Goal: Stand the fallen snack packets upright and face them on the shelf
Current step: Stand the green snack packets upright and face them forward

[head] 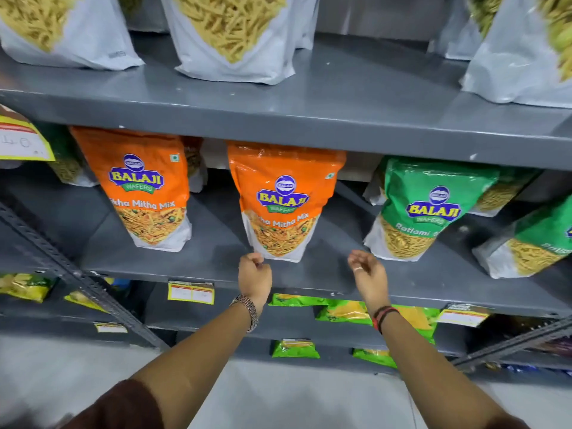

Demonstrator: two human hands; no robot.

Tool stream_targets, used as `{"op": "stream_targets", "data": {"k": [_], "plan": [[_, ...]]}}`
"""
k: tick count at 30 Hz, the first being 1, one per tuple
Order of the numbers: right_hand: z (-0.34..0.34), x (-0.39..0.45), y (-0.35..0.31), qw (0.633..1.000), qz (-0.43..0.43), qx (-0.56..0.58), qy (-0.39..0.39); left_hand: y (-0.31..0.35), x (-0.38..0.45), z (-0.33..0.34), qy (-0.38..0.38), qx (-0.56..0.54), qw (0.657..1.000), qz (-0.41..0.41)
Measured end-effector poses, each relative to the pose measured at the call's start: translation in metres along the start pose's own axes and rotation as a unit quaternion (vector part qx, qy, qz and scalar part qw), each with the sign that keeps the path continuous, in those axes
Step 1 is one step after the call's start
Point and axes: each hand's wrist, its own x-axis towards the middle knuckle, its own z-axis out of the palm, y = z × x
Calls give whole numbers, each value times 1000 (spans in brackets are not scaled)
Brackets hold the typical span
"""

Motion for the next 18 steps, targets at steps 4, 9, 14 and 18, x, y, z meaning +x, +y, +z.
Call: {"op": "stream_targets", "data": {"k": [4,9,14,18], "plan": [[-70,11,16,997,-21,-10,68,0,-31,44,-42,-16,999,16],[-139,50,15,996,-7,35,80,13,-55,119,-175,5,984,31],[-168,87,-4,996,25,72,-44,46,-55,178,-230,56,971,24],[-173,98,-13,989,15,102,-110,65,-54,200,-244,85,966,30]]}}
